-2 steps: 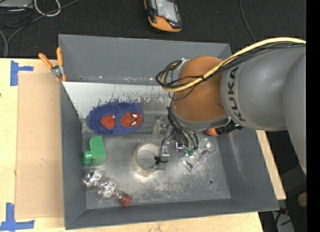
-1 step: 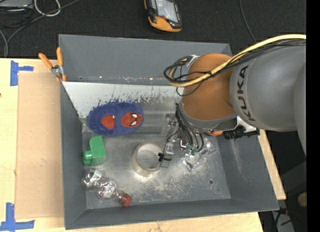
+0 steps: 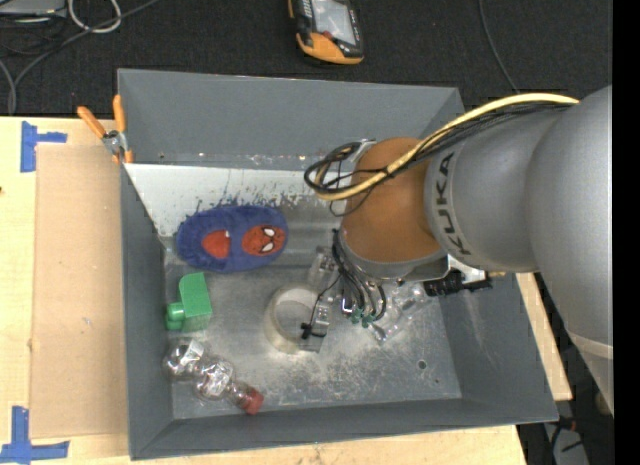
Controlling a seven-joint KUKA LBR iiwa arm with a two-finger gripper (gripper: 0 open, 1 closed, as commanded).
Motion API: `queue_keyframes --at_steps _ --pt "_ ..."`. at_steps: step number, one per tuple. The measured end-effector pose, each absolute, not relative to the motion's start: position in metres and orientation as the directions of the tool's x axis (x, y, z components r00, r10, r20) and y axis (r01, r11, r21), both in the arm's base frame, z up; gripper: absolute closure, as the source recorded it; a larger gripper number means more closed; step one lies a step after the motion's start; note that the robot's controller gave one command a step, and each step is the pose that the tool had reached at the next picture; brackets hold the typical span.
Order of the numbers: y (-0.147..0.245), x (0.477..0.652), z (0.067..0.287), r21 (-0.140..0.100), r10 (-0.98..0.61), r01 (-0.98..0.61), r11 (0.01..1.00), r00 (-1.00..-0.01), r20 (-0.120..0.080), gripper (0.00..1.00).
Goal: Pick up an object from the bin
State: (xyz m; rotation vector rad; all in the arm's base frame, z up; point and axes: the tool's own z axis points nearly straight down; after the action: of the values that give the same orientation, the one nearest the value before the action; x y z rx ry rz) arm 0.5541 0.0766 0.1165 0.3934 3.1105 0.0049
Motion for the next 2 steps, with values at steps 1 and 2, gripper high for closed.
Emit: queue_keyframes --at_steps 1,2 --pt "0.0986 0.5996 0.1363 0.012 0.305 0.305 0.952 -0.952 -0.024 0.0" --pt "0.0979 0.5979 0.1351 0.01 0.305 0.305 0.952 -0.952 -0.021 0.0"
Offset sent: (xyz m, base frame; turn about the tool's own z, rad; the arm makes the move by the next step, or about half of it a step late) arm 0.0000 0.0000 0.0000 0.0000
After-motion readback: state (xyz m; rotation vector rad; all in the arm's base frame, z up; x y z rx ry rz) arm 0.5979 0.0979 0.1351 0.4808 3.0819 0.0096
